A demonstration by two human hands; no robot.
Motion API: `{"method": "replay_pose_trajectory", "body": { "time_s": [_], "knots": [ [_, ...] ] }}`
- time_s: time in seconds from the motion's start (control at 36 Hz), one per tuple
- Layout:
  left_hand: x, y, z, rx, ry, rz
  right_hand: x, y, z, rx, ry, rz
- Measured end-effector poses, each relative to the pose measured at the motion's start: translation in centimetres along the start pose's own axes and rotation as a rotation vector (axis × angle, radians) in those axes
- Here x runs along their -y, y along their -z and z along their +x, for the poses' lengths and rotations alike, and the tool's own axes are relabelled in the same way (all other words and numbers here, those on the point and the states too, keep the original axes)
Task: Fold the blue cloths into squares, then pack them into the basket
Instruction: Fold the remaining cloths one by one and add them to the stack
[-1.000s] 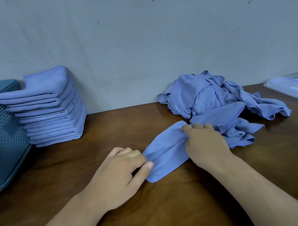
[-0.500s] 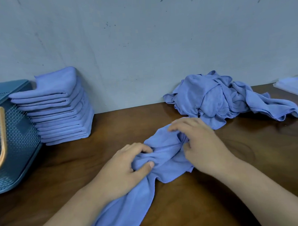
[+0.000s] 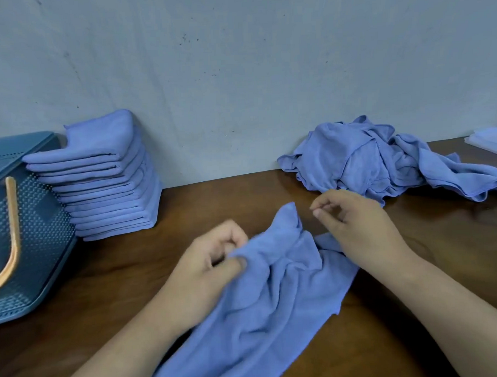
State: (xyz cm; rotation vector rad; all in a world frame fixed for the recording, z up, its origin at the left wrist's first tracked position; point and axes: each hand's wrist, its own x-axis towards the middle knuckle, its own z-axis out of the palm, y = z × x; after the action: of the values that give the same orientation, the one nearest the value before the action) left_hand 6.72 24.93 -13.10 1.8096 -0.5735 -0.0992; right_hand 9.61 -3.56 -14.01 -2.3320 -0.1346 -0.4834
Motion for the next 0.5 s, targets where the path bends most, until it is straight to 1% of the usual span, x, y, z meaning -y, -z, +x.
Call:
{"method": "replay_pose_trajectory", "body": {
  "time_s": [0.03,0.06,0.08,0.11,0.14,0.19,0.25,0.33,0.39,0.44,0.5],
  "knots": [
    [0.0,0.0,0.2,-0.112,0.027,0.001,0.1,0.2,-0.1,0.004,-0.036,-0.004],
    [0.2,0.2,0.4,-0.213,0.051,0.067,0.3,0.4,-0.1,0.026,-0.063,-0.008],
    [0.4,0.6,0.5,-0.267,0.078,0.172,0.5,0.6,-0.2,0.073,-0.083,-0.005],
    [0.6,1.2,0.6,-0.271,0.116,0.264,0.8,0.7,-0.5,0.145,-0.097,0.011],
    [0.7,1.8,0.7,-0.241,0.164,0.311,1.0,0.6,-0.7,0.232,-0.102,0.016],
    [0.8,2.8,0.8,-0.187,0.238,0.306,1.2,0.2,-1.1,0.378,-0.046,-0.110],
    [0.6,3.3,0.9,-0.148,0.242,0.303,1.1,-0.5,-1.3,0.430,0.027,-0.239],
    [0.2,2.8,0.9,-0.060,0.222,0.329,1.0,-0.8,-1.3,0.414,0.048,-0.149],
    [0.0,2.3,0.9,0.051,0.229,0.329,0.8,-0.9,-1.2,0.363,0.063,-0.118],
    [-0.2,2.2,0.9,0.163,0.252,0.243,0.6,-1.0,-1.1,0.219,0.089,-0.159],
    [-0.5,2.6,0.7,0.293,0.337,0.054,0.2,-1.1,-0.8,0.038,0.142,-0.154]
  ]
}}
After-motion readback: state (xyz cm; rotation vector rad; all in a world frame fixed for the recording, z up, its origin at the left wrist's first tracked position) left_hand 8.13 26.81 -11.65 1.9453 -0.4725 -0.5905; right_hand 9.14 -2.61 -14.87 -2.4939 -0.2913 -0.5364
